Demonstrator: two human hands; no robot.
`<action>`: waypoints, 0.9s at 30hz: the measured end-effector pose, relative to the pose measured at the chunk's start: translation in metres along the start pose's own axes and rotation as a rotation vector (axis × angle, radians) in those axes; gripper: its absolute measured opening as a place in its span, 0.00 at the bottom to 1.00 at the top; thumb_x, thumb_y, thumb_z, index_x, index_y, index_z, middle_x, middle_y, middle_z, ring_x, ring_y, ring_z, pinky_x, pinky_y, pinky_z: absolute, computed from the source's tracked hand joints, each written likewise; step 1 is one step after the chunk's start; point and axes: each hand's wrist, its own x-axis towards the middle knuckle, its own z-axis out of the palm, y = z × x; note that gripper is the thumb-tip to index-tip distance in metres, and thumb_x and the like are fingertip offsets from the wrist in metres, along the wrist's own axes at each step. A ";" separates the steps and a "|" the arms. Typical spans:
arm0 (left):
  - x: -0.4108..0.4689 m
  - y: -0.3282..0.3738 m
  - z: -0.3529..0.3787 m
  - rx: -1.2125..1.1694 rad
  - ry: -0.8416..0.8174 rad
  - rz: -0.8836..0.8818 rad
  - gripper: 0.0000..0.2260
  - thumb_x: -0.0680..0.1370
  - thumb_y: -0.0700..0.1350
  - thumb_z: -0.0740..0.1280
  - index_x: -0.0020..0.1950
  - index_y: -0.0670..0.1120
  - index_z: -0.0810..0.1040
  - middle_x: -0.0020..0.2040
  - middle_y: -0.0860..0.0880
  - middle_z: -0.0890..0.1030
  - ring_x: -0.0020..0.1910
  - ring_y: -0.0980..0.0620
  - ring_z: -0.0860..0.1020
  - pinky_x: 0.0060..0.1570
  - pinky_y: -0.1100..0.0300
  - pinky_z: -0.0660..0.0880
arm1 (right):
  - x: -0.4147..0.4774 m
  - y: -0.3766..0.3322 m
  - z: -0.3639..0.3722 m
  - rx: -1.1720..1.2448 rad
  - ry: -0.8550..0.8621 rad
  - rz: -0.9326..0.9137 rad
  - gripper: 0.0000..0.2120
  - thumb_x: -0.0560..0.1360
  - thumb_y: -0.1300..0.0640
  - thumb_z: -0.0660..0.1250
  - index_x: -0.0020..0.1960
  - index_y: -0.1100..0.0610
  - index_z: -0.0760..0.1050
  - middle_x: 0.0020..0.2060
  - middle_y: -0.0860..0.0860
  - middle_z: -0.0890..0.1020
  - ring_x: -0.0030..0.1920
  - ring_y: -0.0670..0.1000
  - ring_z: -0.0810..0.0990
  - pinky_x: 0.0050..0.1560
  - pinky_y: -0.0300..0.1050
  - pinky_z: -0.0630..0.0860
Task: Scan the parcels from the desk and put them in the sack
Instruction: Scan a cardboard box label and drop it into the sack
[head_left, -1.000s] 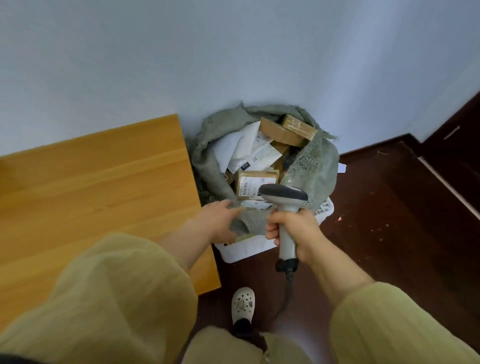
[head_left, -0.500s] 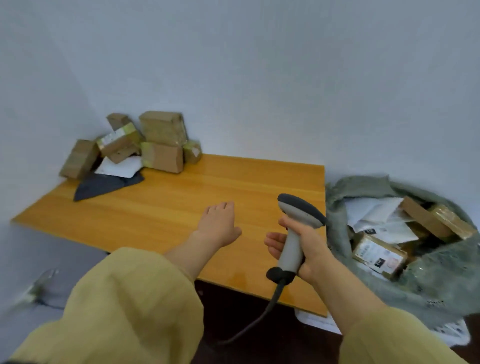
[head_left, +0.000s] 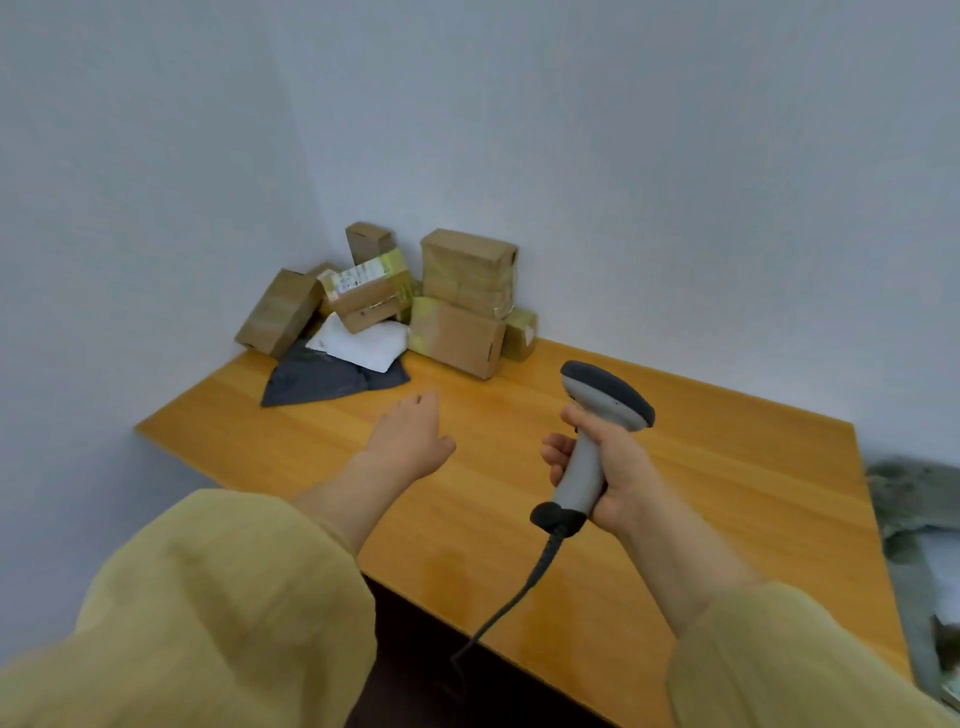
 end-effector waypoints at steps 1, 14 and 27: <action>0.013 -0.010 -0.004 0.013 -0.008 0.011 0.29 0.79 0.51 0.62 0.77 0.44 0.55 0.72 0.44 0.65 0.68 0.44 0.67 0.62 0.51 0.71 | 0.012 -0.001 0.012 0.001 0.010 0.003 0.10 0.74 0.56 0.71 0.53 0.59 0.76 0.30 0.55 0.82 0.28 0.51 0.81 0.27 0.40 0.76; 0.177 -0.034 -0.016 0.049 -0.044 0.178 0.29 0.79 0.44 0.62 0.78 0.44 0.54 0.75 0.45 0.61 0.72 0.45 0.63 0.65 0.52 0.68 | 0.155 -0.028 0.066 -0.017 0.088 0.062 0.06 0.74 0.60 0.71 0.48 0.59 0.75 0.30 0.55 0.81 0.27 0.50 0.79 0.27 0.40 0.75; 0.330 0.003 0.004 0.241 -0.145 0.286 0.31 0.79 0.40 0.63 0.78 0.41 0.51 0.76 0.42 0.57 0.74 0.43 0.58 0.73 0.54 0.57 | 0.255 -0.057 0.055 0.008 0.084 0.149 0.05 0.73 0.60 0.71 0.46 0.58 0.77 0.29 0.55 0.81 0.26 0.50 0.79 0.27 0.40 0.75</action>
